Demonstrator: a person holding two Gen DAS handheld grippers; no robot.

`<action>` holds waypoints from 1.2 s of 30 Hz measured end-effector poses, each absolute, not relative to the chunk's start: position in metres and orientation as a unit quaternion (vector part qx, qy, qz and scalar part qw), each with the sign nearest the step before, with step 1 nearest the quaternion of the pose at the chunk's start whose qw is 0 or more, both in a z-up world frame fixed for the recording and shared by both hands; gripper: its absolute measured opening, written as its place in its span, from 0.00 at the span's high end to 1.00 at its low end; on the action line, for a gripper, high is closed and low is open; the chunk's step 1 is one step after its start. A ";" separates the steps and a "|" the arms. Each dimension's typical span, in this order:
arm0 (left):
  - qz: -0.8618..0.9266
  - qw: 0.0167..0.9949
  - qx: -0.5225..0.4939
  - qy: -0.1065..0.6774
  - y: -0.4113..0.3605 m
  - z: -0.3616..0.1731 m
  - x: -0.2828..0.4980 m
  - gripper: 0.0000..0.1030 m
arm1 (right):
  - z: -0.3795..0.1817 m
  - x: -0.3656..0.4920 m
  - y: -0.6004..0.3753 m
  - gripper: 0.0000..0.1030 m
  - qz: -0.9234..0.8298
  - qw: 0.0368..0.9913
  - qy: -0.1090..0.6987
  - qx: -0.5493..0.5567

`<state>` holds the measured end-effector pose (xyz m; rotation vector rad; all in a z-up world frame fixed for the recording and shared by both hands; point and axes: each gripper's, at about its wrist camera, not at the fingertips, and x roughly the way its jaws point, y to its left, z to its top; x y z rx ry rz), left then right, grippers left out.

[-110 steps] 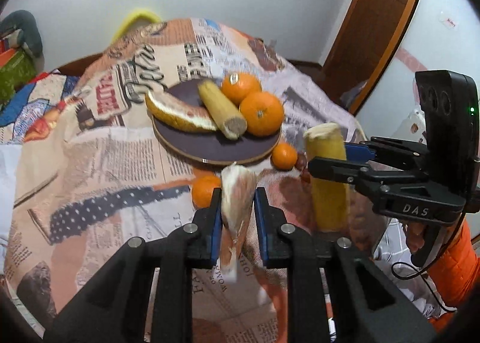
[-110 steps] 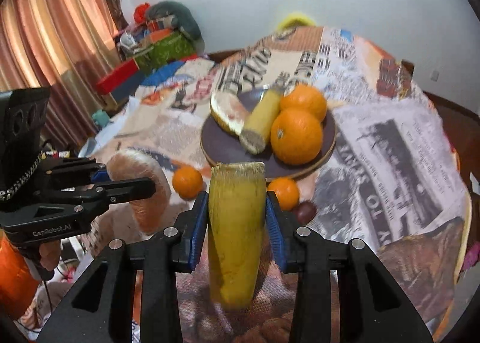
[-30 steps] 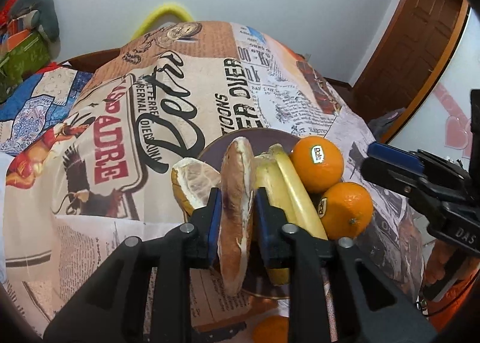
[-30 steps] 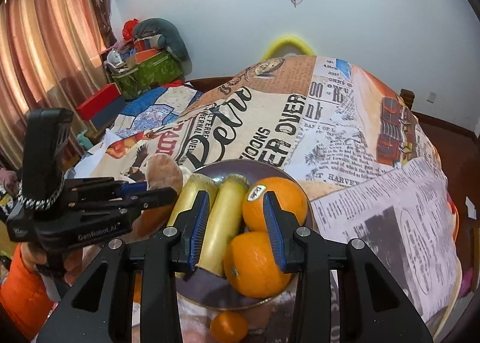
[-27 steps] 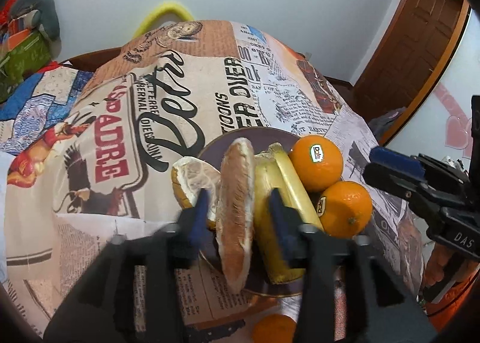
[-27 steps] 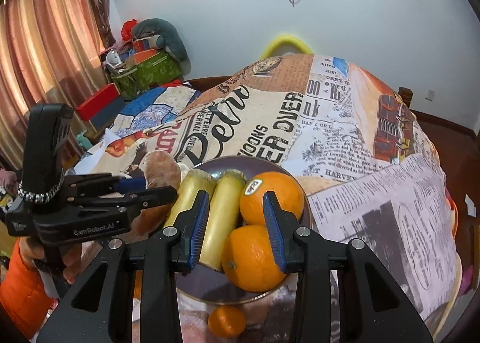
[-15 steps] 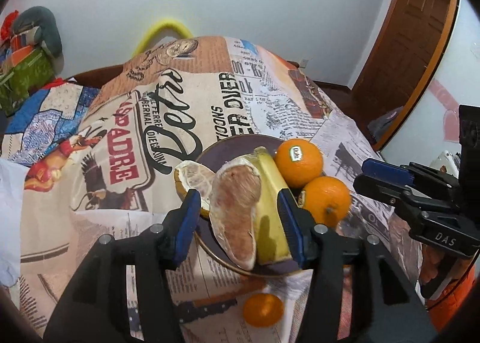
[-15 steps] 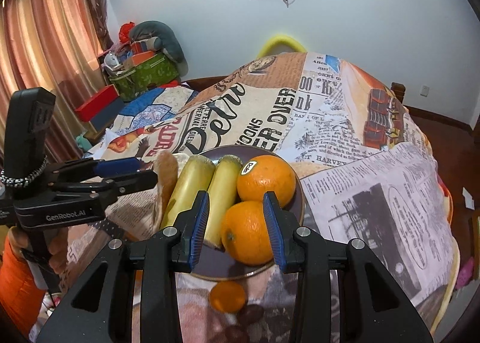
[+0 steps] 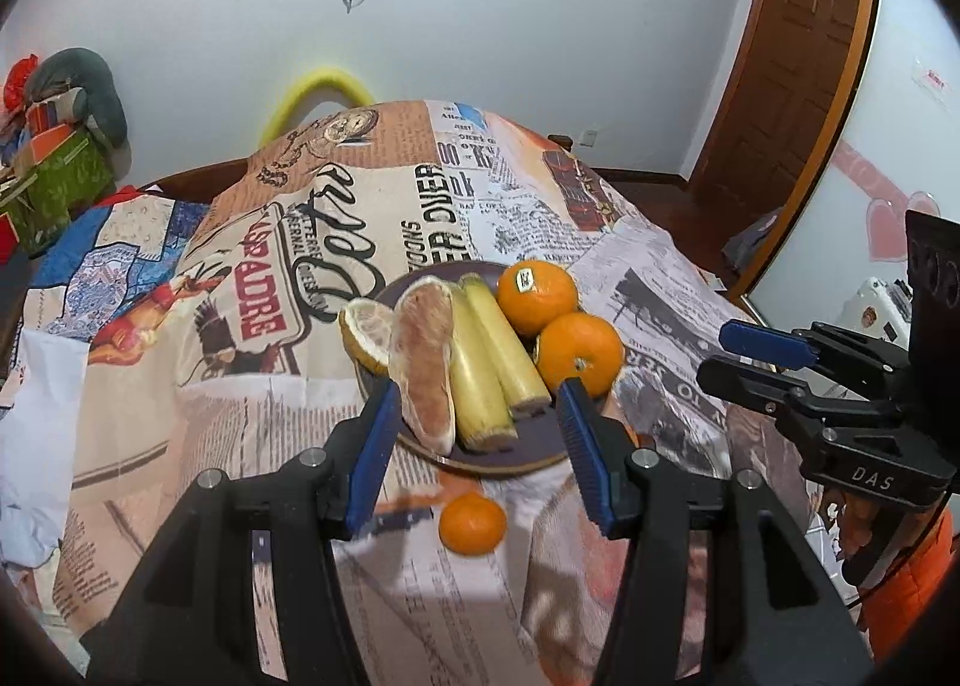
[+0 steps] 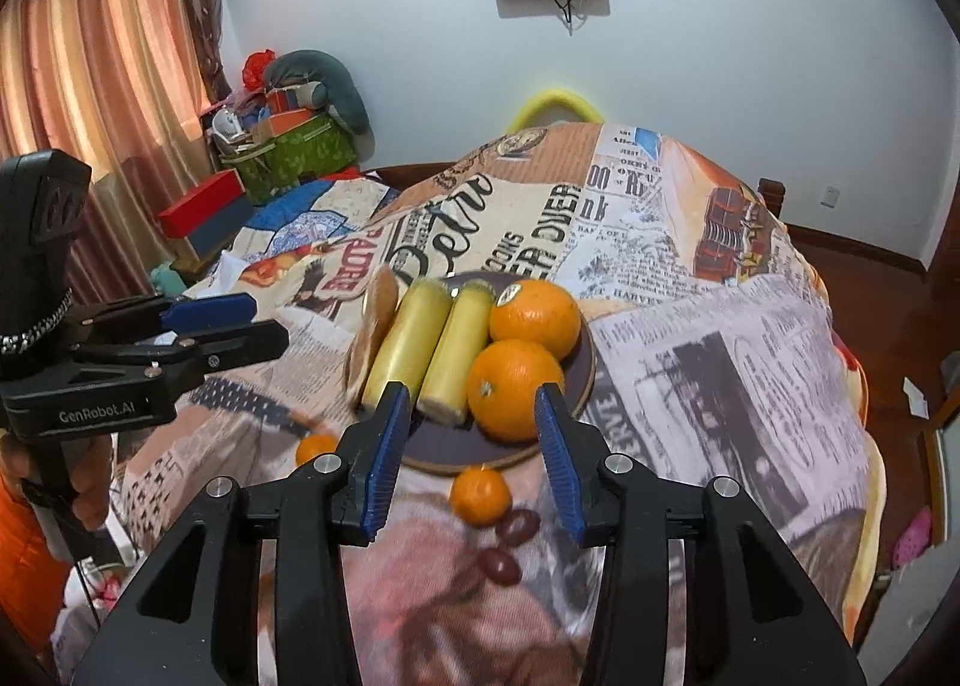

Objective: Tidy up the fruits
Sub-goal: 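Grasp a small orange with the left tool while the right tool grasps another small orange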

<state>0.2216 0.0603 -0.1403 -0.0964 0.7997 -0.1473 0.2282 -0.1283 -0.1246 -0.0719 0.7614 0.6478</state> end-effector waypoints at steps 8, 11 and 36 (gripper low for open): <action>-0.071 0.907 -0.046 0.413 0.055 -0.162 0.207 0.48 | -0.144 0.214 -0.137 0.58 0.301 0.871 0.387 -0.034; -0.071 0.900 -0.049 0.427 0.055 -0.175 0.208 0.48 | -0.152 0.214 -0.138 0.57 0.298 0.867 0.398 -0.034; -0.082 0.866 -0.064 0.490 0.051 -0.239 0.229 0.58 | -0.204 0.236 -0.109 0.60 0.311 0.842 0.435 -0.066</action>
